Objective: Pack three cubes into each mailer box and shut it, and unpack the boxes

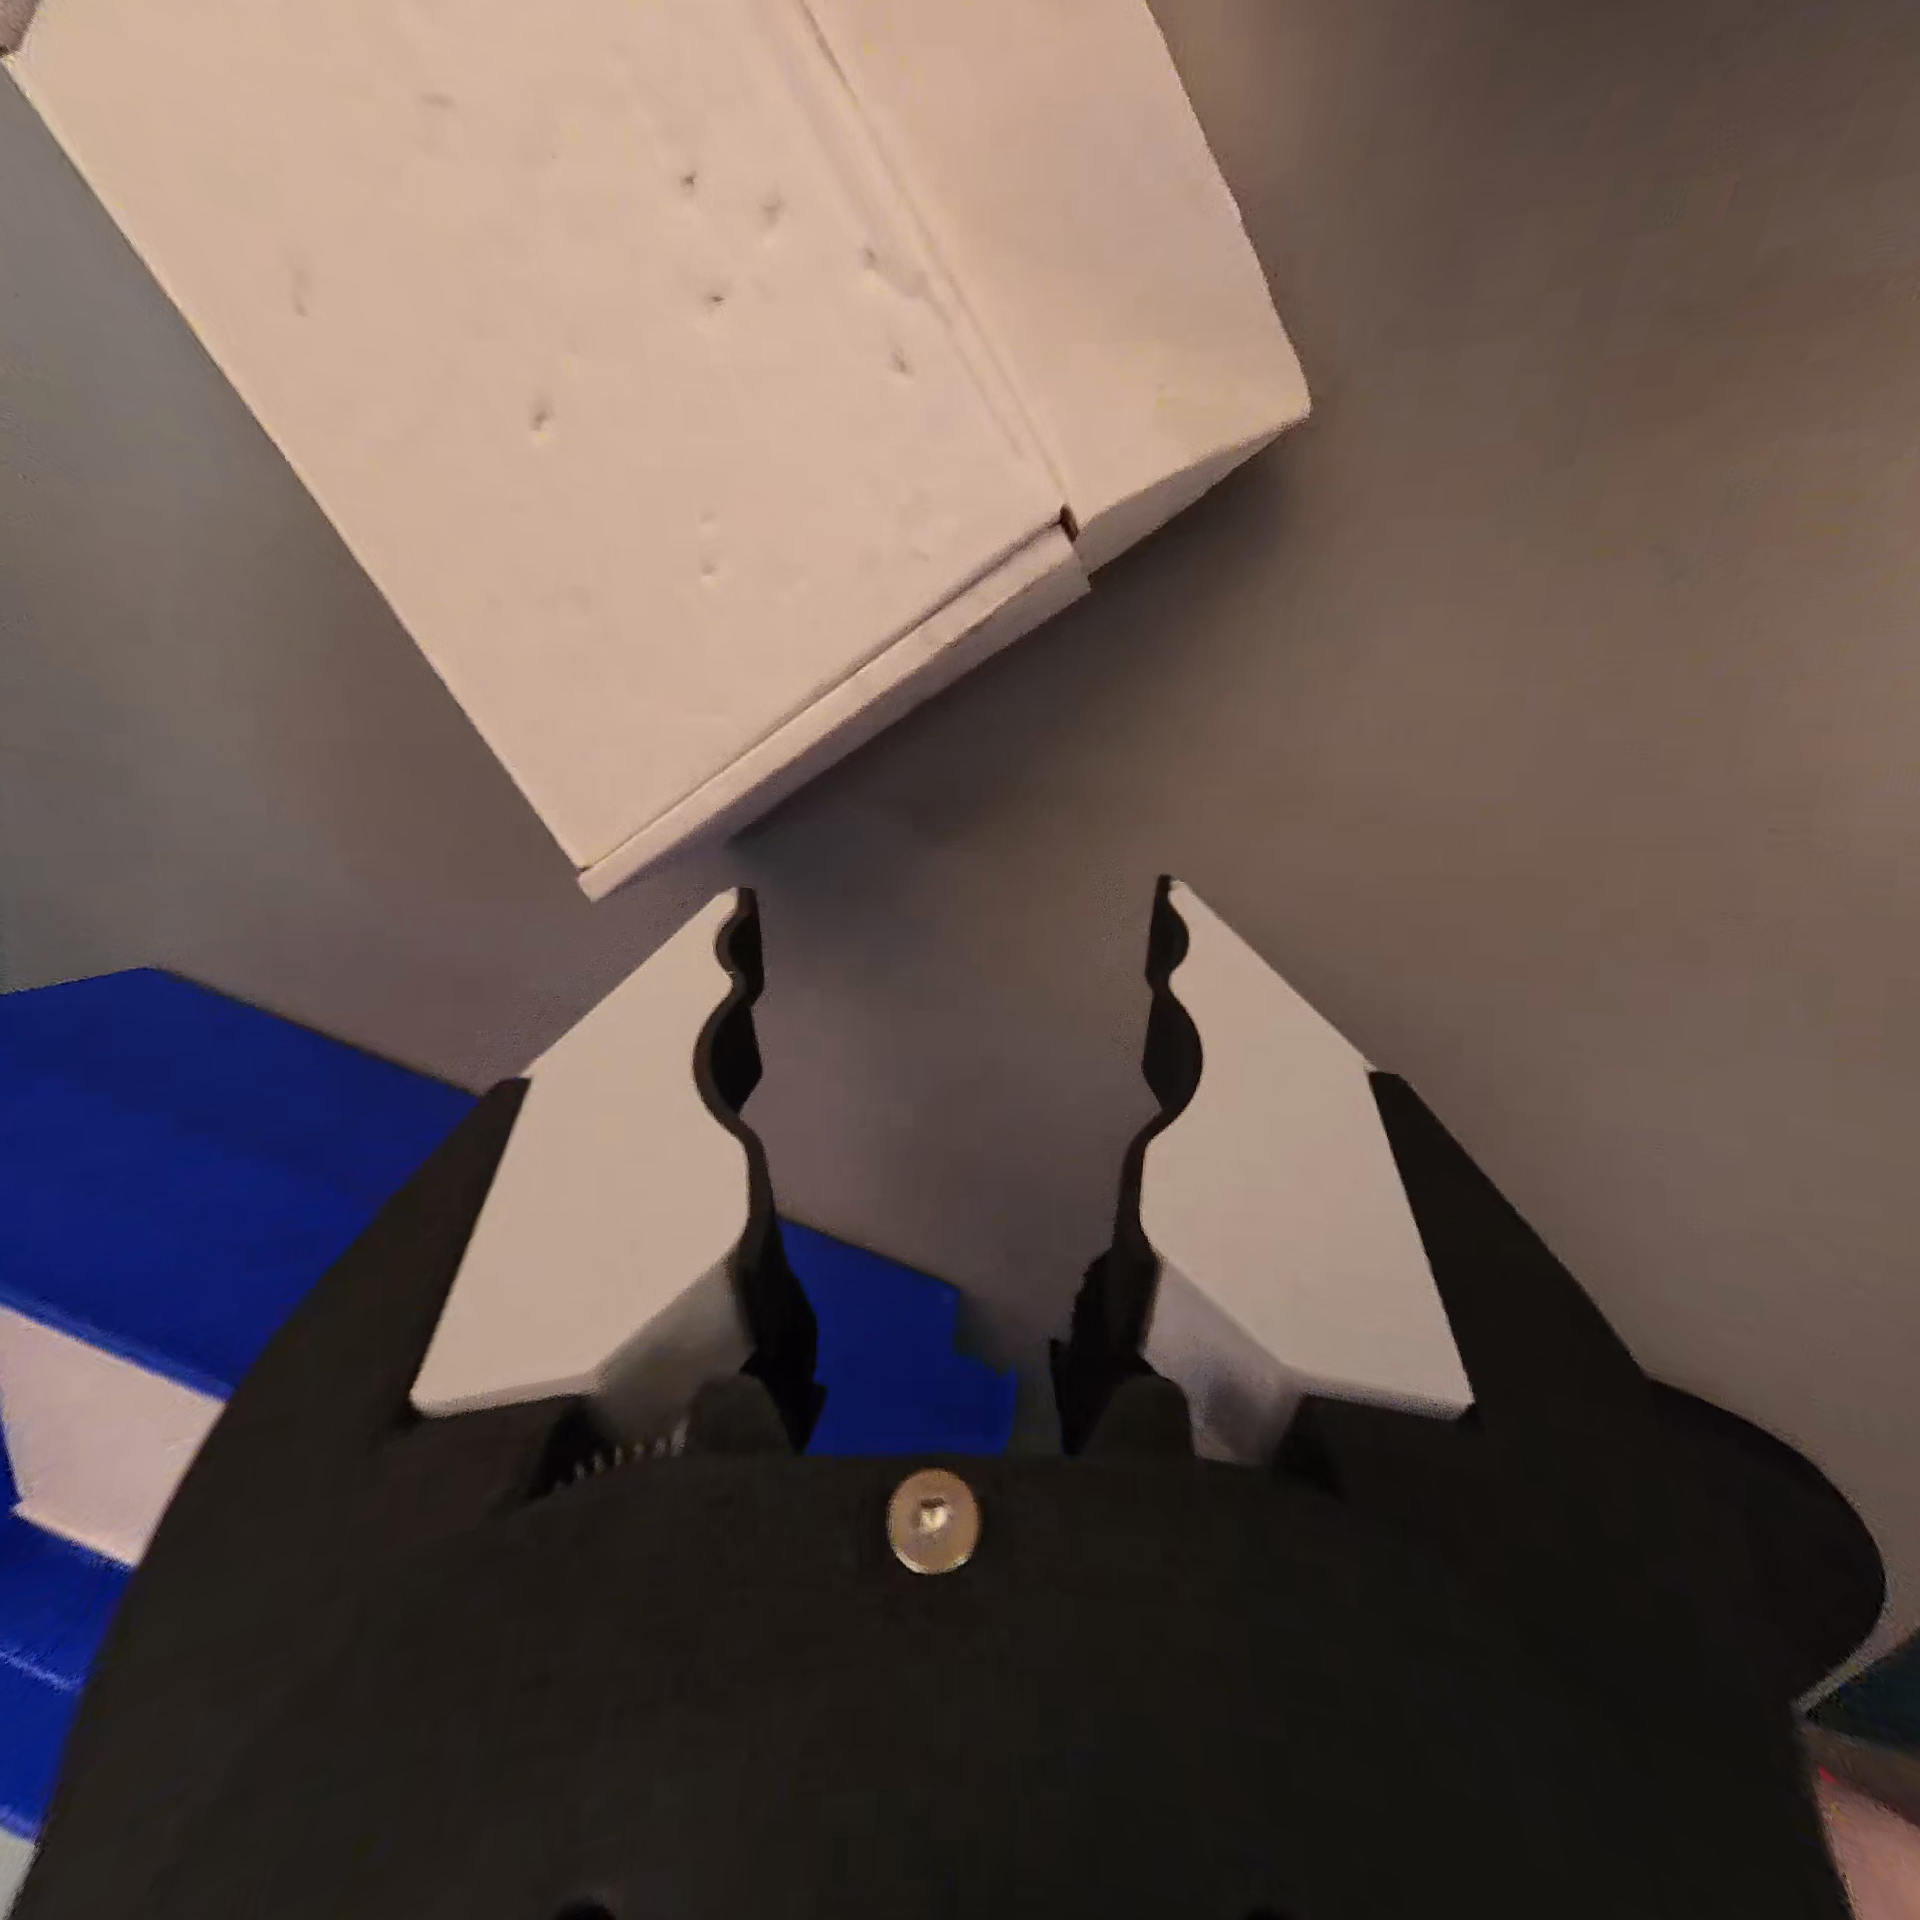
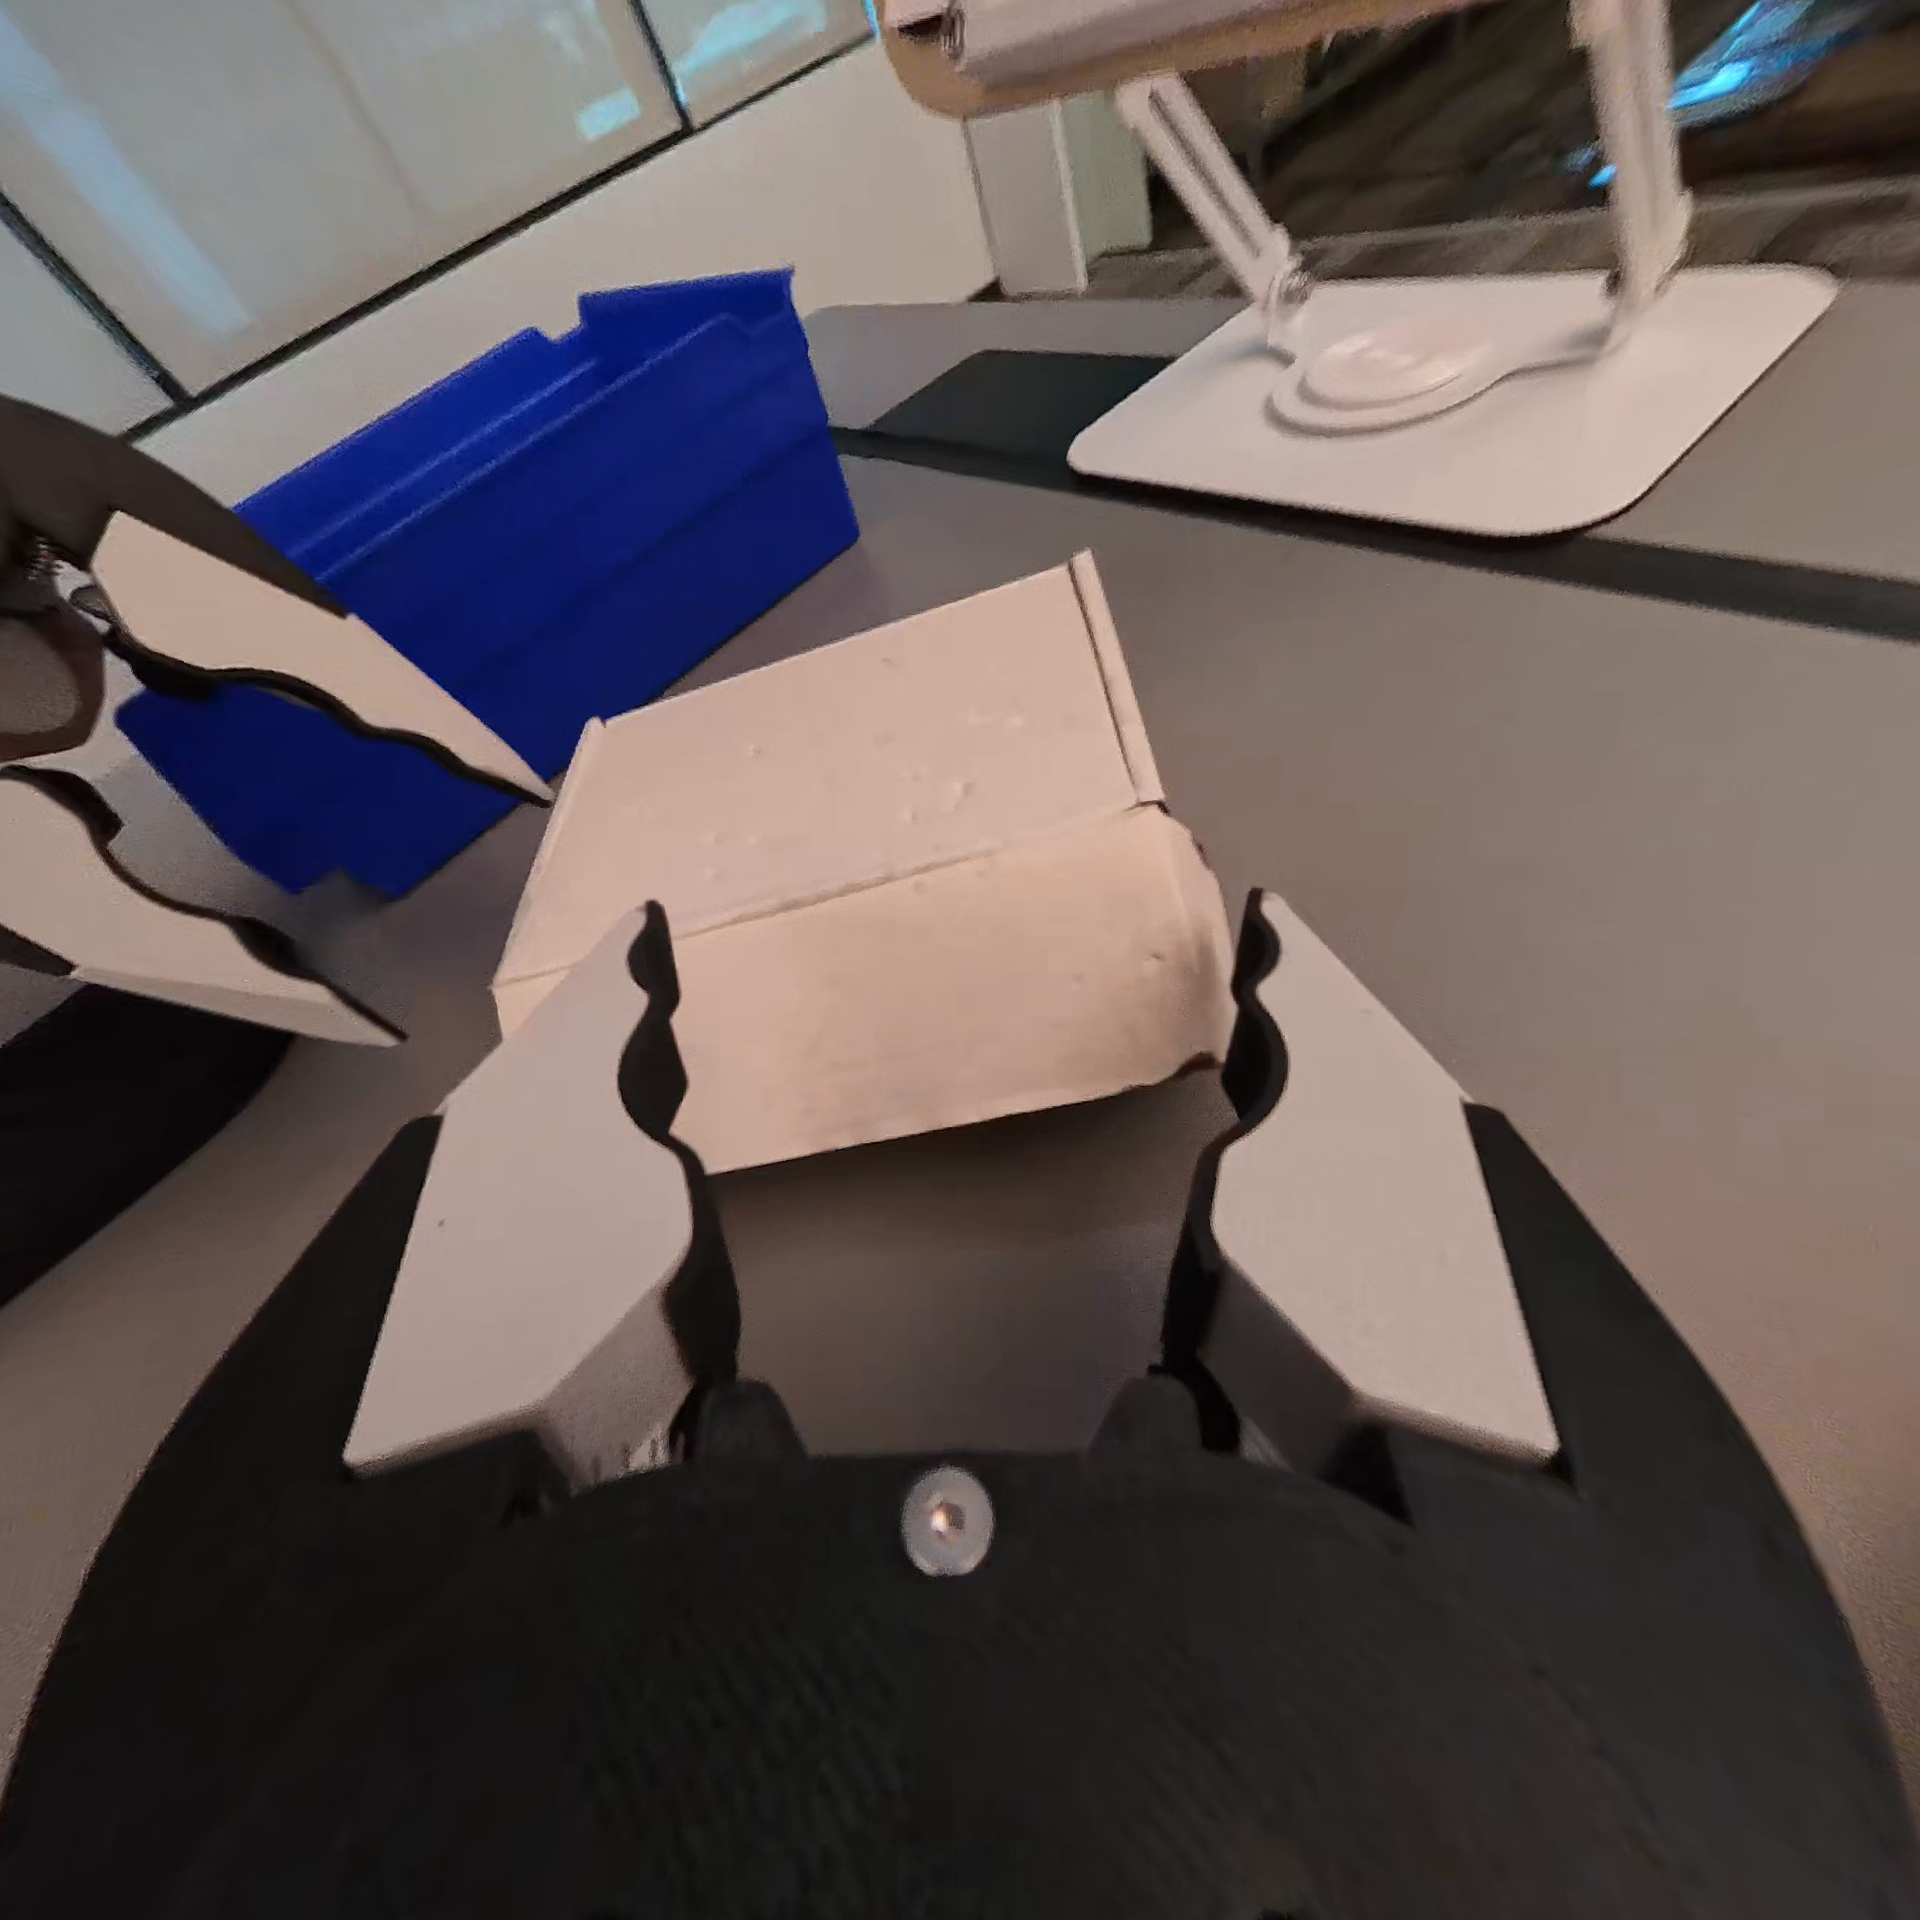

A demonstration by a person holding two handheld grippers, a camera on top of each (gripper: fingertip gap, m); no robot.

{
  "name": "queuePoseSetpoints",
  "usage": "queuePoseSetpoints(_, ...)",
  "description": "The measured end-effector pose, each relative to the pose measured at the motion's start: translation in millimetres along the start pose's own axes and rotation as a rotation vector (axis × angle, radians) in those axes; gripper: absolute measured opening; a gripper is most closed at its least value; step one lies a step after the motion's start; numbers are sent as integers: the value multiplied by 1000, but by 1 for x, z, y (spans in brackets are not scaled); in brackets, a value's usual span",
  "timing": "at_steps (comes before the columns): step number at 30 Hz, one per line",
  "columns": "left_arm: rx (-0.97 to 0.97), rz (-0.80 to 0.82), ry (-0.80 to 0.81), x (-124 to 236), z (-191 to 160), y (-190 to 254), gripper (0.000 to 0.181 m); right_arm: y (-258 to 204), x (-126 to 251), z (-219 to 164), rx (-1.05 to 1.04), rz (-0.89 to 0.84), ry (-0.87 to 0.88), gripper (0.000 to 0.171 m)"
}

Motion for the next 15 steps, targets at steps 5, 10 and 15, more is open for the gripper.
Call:
queuePoseSetpoints(5,14,23,-16,-14,1,-10,85,-8,4,-12,-7,64,-75,94)
queuePoseSetpoints(10,112,-30,49,-12,8,-18,113,-33,17,-30,-32,99,-144,81)
queuePoseSetpoints(15,174,-71,66,-9,7,-18,117,-70,22,-53,17,215,-274,74)
Point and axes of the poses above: each gripper's, where its closed fingertips meet, x back along the fingers, z out of its top, y = z × x across the jaws, the point moved 2 cm from there along x, back along the fingers, and after that the axes turned 7 degrees about -y, right-handed, at the moved point
